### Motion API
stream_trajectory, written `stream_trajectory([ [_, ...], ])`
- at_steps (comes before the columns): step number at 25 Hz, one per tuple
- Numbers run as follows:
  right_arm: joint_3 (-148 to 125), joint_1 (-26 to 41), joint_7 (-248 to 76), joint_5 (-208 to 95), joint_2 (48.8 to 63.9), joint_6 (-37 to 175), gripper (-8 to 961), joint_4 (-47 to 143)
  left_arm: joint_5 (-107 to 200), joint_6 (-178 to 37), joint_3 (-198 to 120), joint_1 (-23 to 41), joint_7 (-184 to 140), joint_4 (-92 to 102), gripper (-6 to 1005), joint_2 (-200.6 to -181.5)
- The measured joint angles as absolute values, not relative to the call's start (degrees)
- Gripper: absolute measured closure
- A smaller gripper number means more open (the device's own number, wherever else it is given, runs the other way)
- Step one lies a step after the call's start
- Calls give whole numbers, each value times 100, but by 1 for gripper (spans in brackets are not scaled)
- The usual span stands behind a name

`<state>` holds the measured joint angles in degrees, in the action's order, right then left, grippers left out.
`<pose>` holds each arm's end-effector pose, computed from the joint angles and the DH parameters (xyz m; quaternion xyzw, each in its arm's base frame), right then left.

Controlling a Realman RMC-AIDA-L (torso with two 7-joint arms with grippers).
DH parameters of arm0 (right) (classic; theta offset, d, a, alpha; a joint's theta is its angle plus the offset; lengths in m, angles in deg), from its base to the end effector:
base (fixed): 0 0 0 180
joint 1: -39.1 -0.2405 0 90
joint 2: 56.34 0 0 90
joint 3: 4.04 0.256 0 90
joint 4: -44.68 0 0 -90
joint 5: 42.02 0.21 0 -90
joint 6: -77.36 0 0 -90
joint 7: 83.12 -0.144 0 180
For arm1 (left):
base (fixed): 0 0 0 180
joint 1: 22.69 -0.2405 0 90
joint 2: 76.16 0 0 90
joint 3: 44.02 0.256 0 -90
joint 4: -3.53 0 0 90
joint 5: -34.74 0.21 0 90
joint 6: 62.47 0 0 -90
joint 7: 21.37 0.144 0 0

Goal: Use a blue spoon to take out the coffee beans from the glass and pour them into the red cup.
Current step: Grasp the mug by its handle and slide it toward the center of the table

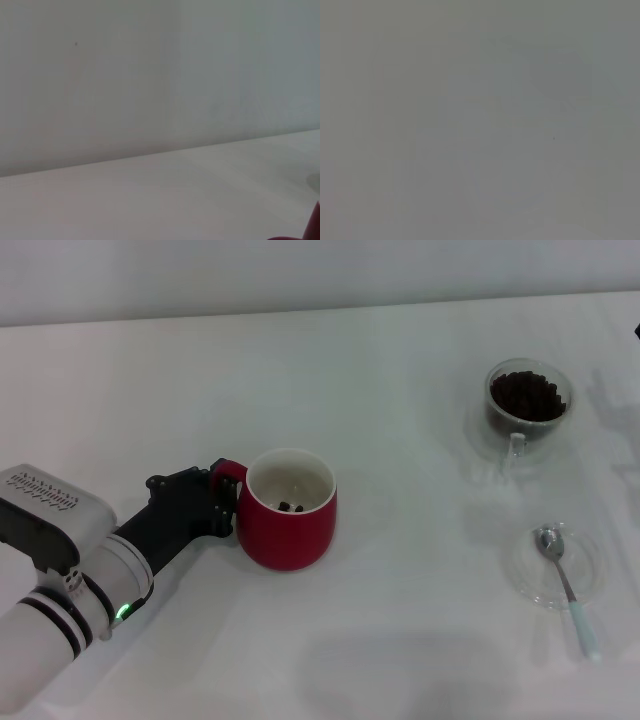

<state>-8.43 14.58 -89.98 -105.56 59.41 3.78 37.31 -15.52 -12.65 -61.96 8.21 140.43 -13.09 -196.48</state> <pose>0.3756 0.3093 0.0352 -0.6003 0.2609 0.2775 0.7033 -0.2718 0.3118 -0.1291 -0.8622 -0.2592 -0.2403 0.3628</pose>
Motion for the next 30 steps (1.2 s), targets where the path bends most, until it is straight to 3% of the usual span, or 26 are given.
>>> stream_trajectory([
  [29, -844, 1525, -8998, -10556, 5941, 324, 84, 3730, -1247, -1204, -6206, 637, 14043, -1309, 781, -19617],
  [30, -844, 1528, -8998, -10556, 5941, 310, 84, 3730, -1247, -1200, -6201, 638, 14043, -1308, 742, -19615],
])
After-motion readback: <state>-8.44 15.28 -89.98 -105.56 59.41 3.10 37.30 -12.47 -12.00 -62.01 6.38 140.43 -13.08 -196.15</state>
